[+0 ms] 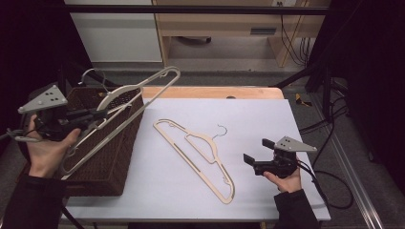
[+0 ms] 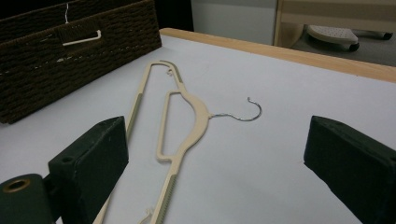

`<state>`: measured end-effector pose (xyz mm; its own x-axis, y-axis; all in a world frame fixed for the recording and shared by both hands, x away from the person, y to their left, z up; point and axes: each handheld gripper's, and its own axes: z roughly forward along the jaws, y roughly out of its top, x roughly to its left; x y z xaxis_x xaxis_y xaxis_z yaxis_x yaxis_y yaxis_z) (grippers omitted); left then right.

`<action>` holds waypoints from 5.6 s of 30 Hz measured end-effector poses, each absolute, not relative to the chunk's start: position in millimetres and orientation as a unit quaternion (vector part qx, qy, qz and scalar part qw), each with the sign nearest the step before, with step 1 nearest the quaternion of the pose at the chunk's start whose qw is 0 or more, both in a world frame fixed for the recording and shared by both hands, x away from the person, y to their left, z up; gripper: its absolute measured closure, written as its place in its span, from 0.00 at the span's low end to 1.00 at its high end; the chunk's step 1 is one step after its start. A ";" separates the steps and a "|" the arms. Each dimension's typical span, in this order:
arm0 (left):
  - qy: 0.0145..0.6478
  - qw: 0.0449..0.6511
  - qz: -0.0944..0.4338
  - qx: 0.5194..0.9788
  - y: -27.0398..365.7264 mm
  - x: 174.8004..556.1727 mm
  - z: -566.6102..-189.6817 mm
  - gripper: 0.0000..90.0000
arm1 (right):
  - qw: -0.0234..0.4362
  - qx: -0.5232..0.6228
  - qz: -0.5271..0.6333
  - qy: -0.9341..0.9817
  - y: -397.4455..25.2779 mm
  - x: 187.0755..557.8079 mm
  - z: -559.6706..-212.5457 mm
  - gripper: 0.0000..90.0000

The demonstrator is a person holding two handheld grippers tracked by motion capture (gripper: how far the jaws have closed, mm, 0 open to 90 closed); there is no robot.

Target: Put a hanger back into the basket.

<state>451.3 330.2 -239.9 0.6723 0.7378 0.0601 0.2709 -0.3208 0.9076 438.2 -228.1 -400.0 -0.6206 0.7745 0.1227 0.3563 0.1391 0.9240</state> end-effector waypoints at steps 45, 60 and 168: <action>0.457 0.362 0.191 0.790 429.1 508.0 -348.9 0.96 | 0.189 0.390 0.525 0.732 -227.3 439.9 -403.6 0.07; 0.539 0.282 0.214 0.764 442.2 514.6 -381.7 0.85 | 0.185 0.391 0.522 0.735 -224.5 440.8 -405.9 0.07; 0.345 0.475 0.167 0.792 202.5 433.7 -424.5 0.09 | 0.127 0.404 0.365 0.829 -136.8 460.7 -477.3 0.74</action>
